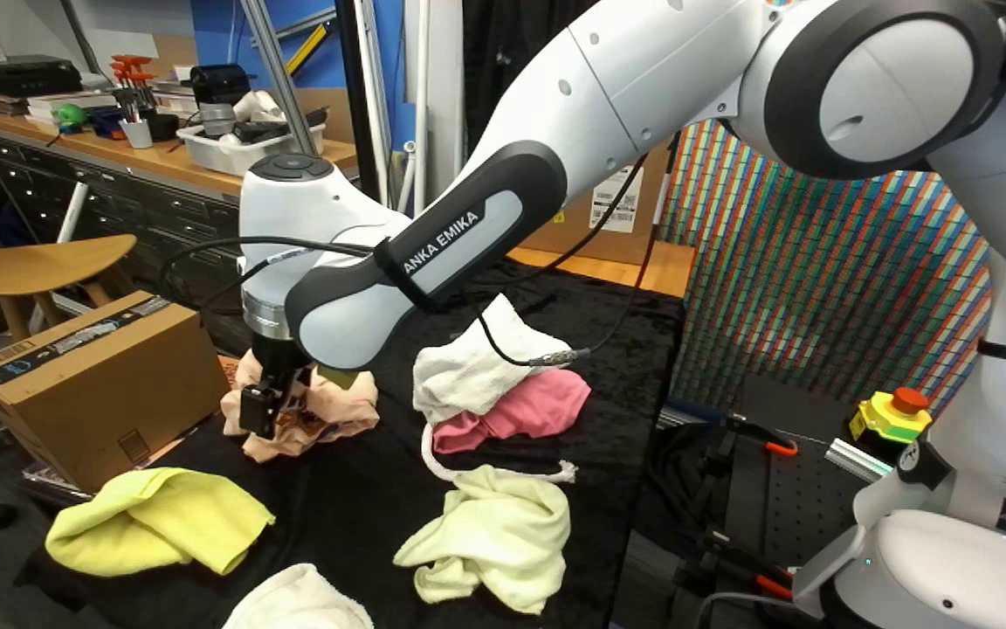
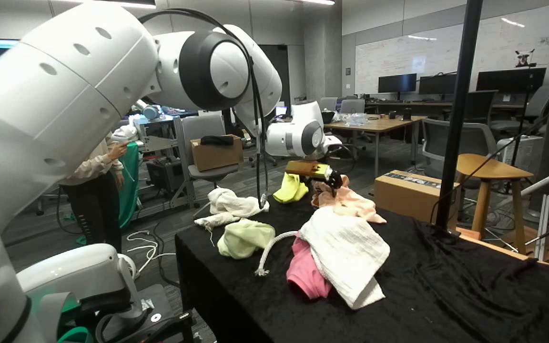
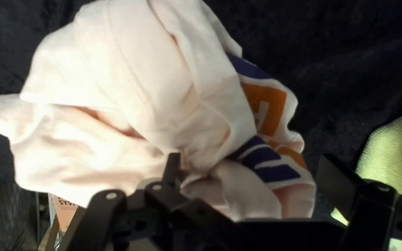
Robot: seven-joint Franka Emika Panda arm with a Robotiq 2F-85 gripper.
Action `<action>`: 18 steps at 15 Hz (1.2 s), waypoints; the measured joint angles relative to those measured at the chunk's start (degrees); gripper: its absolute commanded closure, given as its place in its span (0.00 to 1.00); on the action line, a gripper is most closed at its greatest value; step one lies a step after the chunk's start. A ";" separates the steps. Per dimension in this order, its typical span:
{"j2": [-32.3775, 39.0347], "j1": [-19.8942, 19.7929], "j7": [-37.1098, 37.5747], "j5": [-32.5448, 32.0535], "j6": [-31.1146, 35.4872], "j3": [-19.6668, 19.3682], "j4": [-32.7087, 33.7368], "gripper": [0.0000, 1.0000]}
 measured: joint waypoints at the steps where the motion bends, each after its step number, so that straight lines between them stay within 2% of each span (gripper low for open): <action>1: 0.52 0.50 0.79 -0.03 0.08 -0.91 0.56 0.00; 6: 2.61 3.08 4.61 -0.24 0.09 -5.98 2.95 0.00; 7: 2.92 3.34 5.21 -0.26 0.08 -6.67 3.29 0.17; 11: 3.85 3.80 6.85 -0.34 -0.07 -8.11 4.35 0.51; 16: 3.84 3.33 6.08 -0.01 -1.51 -6.62 4.52 0.89; 18: 3.69 2.66 4.70 0.17 -2.59 -5.19 4.65 0.94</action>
